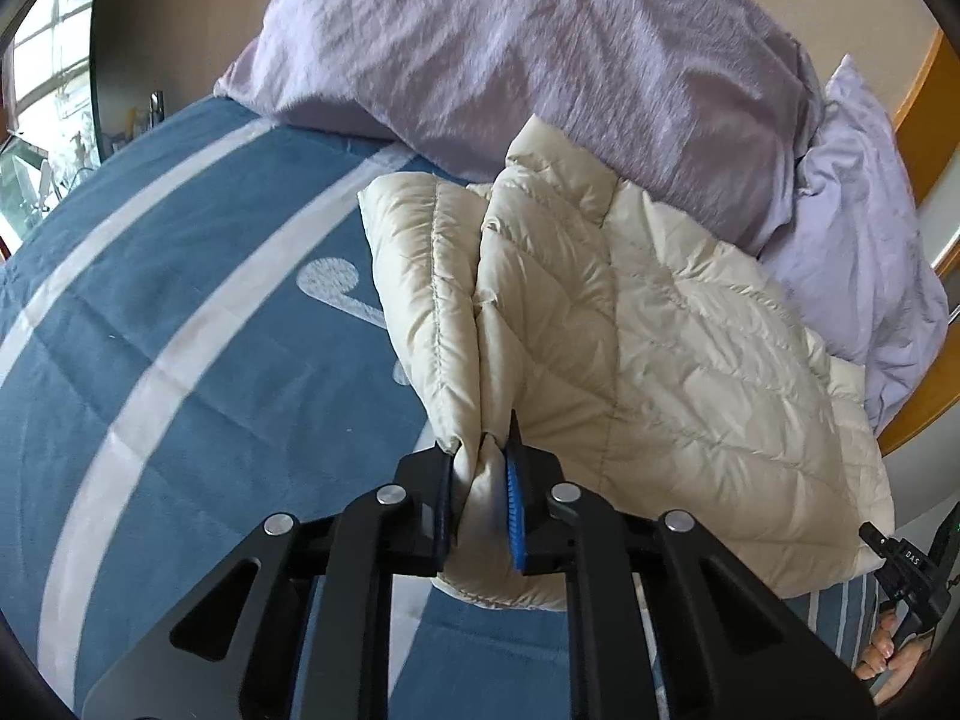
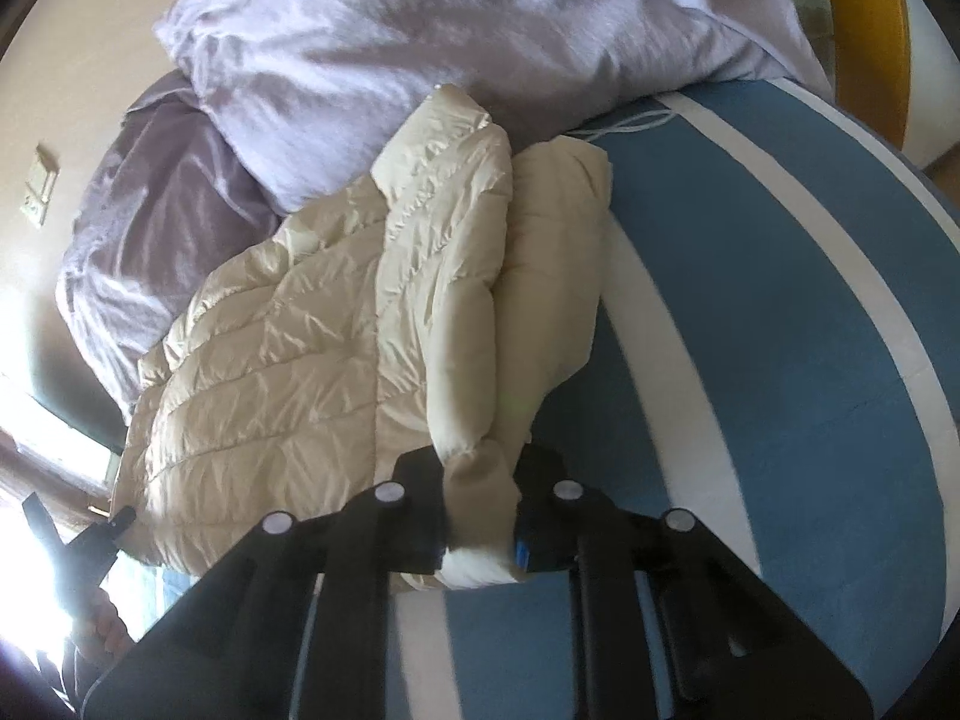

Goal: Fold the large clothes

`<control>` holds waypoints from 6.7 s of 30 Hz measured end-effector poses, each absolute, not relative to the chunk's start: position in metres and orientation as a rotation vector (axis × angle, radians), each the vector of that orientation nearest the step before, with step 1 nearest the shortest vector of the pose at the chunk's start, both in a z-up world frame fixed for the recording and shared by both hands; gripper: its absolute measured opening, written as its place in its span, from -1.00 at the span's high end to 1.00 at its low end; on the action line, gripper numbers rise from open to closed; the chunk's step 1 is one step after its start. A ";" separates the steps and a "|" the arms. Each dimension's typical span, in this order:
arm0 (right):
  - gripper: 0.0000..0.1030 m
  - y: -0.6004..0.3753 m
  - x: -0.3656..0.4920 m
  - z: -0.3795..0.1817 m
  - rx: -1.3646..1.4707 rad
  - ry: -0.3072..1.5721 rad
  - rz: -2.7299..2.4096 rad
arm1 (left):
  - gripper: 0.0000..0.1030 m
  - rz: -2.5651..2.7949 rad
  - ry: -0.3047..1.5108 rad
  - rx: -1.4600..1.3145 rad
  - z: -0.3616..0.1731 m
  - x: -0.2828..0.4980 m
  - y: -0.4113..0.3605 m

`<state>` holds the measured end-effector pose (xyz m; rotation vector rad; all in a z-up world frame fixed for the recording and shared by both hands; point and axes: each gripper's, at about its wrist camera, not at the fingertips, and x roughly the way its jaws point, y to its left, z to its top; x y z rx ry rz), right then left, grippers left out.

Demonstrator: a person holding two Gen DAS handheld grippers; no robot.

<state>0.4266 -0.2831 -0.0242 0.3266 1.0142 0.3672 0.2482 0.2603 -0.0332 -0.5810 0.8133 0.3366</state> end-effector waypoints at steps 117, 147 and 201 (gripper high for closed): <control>-0.32 -0.173 0.317 -0.041 -0.122 0.892 0.521 | 0.62 -0.381 0.777 -0.681 0.069 0.275 0.006; -0.39 -0.274 0.293 -0.008 0.021 0.842 0.408 | -0.14 -0.270 0.854 -0.433 0.081 0.281 -0.027; 0.02 -0.190 0.328 0.055 -0.003 0.747 0.361 | -0.16 0.041 0.843 -0.141 -0.005 0.293 0.014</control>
